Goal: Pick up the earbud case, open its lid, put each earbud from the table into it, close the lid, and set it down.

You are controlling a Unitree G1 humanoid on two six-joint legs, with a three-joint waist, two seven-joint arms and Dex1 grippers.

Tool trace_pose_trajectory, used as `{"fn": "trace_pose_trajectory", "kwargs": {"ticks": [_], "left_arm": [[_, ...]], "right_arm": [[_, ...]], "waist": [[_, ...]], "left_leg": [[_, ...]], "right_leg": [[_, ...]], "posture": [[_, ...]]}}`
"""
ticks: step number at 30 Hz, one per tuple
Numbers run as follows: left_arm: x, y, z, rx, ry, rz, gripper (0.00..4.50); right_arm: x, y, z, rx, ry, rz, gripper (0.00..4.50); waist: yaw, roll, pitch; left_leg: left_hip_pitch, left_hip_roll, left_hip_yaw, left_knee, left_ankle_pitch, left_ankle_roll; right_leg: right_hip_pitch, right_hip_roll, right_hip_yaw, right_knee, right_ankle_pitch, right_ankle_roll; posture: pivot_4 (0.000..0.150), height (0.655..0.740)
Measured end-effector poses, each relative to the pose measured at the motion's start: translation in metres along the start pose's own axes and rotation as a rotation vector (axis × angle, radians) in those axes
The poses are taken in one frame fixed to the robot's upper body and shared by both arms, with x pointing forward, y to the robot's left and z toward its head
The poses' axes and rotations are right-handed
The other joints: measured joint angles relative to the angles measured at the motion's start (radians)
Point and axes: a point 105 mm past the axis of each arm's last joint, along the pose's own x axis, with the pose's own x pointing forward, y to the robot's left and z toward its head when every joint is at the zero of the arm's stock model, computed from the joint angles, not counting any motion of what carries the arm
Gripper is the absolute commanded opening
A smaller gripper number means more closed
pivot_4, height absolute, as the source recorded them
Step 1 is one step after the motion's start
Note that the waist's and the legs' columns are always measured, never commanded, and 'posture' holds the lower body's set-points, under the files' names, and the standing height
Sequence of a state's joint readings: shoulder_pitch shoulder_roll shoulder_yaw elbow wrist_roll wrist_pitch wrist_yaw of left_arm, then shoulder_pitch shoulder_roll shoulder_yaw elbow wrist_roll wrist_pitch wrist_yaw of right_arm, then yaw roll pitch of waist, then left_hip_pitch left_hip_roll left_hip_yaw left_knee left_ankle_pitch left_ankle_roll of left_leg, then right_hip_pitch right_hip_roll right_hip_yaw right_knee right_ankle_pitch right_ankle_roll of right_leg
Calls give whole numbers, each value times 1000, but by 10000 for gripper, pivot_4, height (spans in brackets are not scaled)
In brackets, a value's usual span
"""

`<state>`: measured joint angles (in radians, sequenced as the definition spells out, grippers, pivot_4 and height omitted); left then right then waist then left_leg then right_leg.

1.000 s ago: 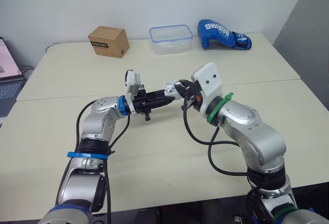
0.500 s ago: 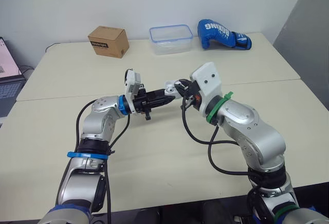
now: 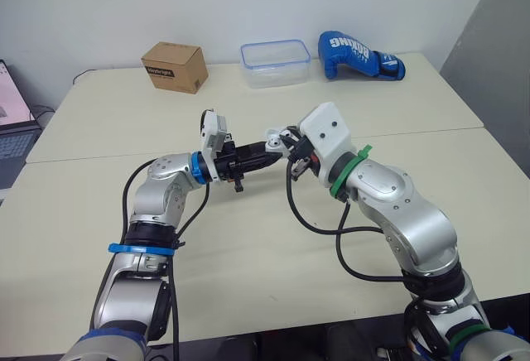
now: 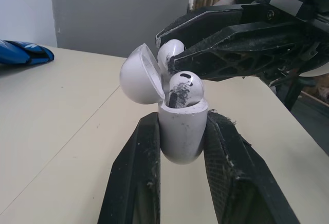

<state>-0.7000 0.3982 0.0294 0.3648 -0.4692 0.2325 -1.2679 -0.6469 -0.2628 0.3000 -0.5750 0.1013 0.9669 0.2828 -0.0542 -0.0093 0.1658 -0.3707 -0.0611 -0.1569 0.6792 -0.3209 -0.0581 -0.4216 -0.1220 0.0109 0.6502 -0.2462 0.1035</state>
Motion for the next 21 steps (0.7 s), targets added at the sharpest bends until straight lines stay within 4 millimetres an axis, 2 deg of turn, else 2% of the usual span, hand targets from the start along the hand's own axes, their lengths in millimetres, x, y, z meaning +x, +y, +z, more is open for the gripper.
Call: {"fn": "trace_pose_trajectory", "kwargs": {"ticks": [5,13,16,18,21], "left_arm": [[0,0,0,3,0,-1,7943],[0,-1,5,15,-14,-8,7943],[0,-2,5,17,-15,-11,7943],[0,-2,5,18,-16,-13,7943],[-1,-1,5,25,-18,-13,7943]], "right_arm": [[-1,-4,-3,25,17,-15,23535],[-4,-9,3,100,-22,22,23535],[-9,-11,12,174,-62,104,23535],[-16,-17,25,228,-99,182,23535],[-25,-22,37,262,-125,262,17523]], "waist": [[0,0,0],[0,0,0],[0,0,0],[0,0,0],[0,0,0]], "left_leg": [[0,0,0,0,0,0],[0,0,0,0,0,0],[0,0,0,0,0,0],[0,0,-1,0,0,0],[0,0,-1,0,0,0]], "right_leg": [[0,0,0,0,0,0],[0,0,0,-1,0,0],[0,0,0,0,0,0],[0,0,0,0,0,0],[1,0,-1,-1,0,0]], "posture": [[1500,7307],[1500,7307],[1500,7307],[1500,7307],[1500,7307]]}}
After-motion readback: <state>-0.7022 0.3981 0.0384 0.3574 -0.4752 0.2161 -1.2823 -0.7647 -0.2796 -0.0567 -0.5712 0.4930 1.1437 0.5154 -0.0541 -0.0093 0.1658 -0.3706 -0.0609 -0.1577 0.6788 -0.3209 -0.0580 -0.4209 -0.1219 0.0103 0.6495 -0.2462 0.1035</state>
